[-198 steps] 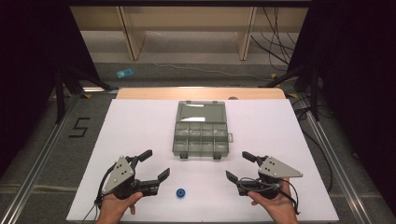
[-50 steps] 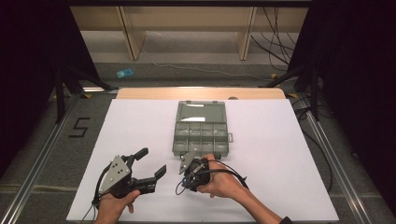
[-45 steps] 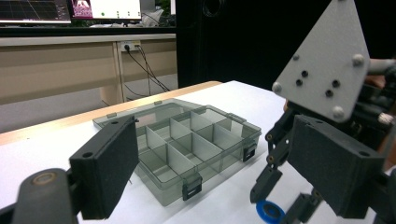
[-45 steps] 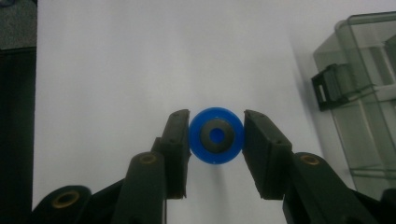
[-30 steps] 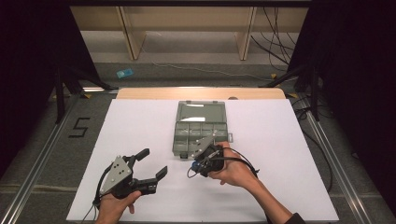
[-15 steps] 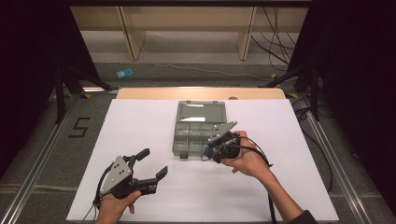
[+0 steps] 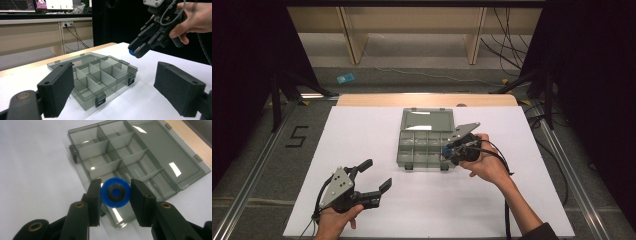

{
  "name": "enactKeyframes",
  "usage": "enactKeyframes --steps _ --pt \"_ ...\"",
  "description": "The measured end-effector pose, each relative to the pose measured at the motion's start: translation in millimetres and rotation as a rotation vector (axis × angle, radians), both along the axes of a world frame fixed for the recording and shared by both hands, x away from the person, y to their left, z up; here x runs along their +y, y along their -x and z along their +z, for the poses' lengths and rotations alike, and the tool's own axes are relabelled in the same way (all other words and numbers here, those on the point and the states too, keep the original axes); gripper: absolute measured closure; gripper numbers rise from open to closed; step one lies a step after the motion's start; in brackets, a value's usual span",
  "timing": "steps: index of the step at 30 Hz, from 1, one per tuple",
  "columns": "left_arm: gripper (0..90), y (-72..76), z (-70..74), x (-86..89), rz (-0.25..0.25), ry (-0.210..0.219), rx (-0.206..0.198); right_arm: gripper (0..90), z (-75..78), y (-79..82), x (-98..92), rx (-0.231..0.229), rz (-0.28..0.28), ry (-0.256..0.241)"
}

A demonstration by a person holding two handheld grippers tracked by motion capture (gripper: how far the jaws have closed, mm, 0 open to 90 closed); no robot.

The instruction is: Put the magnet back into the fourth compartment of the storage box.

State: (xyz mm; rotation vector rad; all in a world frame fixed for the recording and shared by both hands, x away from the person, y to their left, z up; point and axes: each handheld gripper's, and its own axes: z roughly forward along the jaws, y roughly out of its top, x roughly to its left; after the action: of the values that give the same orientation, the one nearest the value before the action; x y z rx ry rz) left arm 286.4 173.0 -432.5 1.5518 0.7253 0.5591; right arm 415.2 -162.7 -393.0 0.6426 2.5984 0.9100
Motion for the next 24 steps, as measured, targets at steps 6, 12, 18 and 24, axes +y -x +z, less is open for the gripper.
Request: enactKeyframes --steps 6,12,18,24 --pt "15.7 -0.8 -0.8 -1.1 -0.008 0.006 -0.004 62.8 -3.6 -8.3 -5.7 -0.015 -0.025 0.006" --pt "15.7 0.3 -0.7 -1.7 -0.01 -0.005 0.003 62.8 -7.5 -17.5 -9.4 -0.022 -0.049 0.003" --pt "15.7 0.1 -1.0 -2.0 -0.013 -0.007 0.003 62.8 -13.4 -27.7 -9.8 -0.019 -0.072 -0.003" --pt "15.7 0.5 -0.9 -2.9 -0.018 -0.006 0.002 62.8 -19.4 -37.9 -11.6 -0.017 -0.102 -0.016"
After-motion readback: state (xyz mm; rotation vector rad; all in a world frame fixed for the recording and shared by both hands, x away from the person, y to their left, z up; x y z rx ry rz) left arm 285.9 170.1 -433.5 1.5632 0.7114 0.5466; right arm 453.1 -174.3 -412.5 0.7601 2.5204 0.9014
